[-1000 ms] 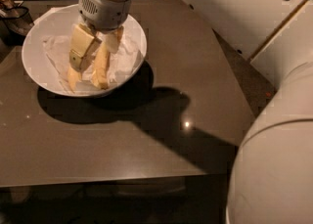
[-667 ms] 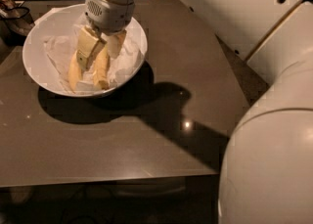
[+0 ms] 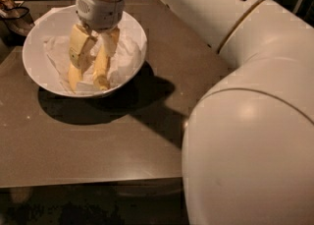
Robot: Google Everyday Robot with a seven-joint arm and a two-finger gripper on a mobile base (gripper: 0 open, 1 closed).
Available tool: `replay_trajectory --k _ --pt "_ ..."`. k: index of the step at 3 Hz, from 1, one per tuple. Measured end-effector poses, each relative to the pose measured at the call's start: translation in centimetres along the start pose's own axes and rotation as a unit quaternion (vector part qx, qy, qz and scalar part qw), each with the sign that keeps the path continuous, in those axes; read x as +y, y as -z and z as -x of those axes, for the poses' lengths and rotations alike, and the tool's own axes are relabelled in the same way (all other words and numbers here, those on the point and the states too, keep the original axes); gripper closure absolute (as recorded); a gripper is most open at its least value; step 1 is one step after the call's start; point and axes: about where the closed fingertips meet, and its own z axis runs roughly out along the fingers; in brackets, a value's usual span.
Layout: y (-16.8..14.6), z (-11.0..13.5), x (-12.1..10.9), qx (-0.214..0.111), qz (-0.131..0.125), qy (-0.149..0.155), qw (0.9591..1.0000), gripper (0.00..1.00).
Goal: Pick banana from white bowl
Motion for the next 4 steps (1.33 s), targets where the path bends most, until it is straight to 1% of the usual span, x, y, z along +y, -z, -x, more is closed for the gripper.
replay_trajectory --k 1,2,3,4 --pt "-0.7 1.3 0.4 0.018 -0.022 -0.014 0.9995 0.37" --pt "-1.6 2.2 0.4 0.032 -0.039 -0.028 0.9983 0.37" --pt "-2.6 2.3 0.0 0.043 -0.044 -0.046 0.9971 0.38" --pt "-3.4 1.9 -0.9 0.051 -0.045 -0.069 0.9953 0.41"
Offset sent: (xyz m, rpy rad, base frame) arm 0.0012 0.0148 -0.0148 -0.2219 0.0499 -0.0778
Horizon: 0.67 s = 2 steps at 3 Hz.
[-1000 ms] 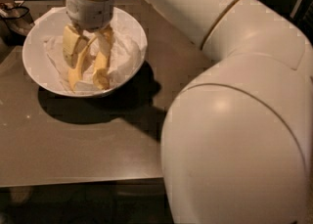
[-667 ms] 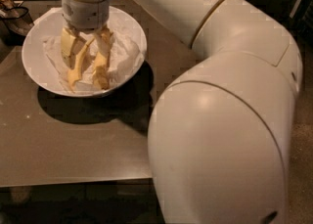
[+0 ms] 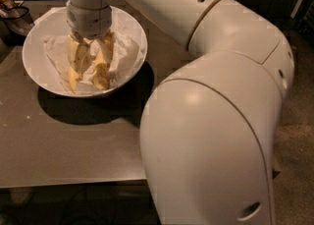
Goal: Pick banana from white bowl
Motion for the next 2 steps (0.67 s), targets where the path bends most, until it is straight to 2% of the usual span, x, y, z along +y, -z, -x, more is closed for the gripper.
replay_trajectory --k 1,2 --pt "-0.58 -0.65 -1.56 0.007 -0.005 -0.030 0.9995 0.41" --pt "-1.04 -0.98 -2.44 0.012 -0.006 -0.046 0.9988 0.41"
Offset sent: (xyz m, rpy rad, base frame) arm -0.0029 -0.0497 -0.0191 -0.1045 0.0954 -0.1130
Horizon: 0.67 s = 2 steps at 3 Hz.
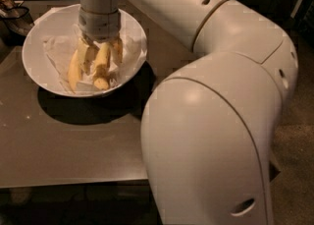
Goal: Pick banana from white bowl
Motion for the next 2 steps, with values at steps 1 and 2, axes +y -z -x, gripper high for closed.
replay_trajectory --k 1,2 --pt "-0.40 0.31 -0.31 0.005 0.000 -0.005 1.0000 0.42" --pt "-0.75 0.94 0.06 0.009 0.000 0.002 1.0000 0.41"
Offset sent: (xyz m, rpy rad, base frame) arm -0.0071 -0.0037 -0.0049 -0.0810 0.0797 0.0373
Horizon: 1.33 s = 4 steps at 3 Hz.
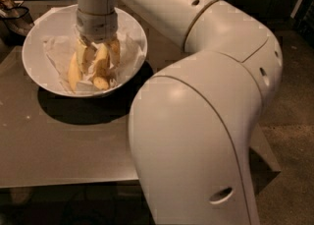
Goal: Pick banana from white bowl
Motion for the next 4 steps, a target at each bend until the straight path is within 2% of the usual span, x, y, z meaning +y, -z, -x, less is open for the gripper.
replay_trajectory --k 2,3,4 --pt "-1.17 1.23 1.80 0.010 0.013 0.028 0.9995 0.43" --pt "-1.19 1.27 1.92 0.010 0.015 0.029 0.9994 0.55" --pt "-1.19 1.28 1.91 0.010 0.015 0.029 0.9994 0.73"
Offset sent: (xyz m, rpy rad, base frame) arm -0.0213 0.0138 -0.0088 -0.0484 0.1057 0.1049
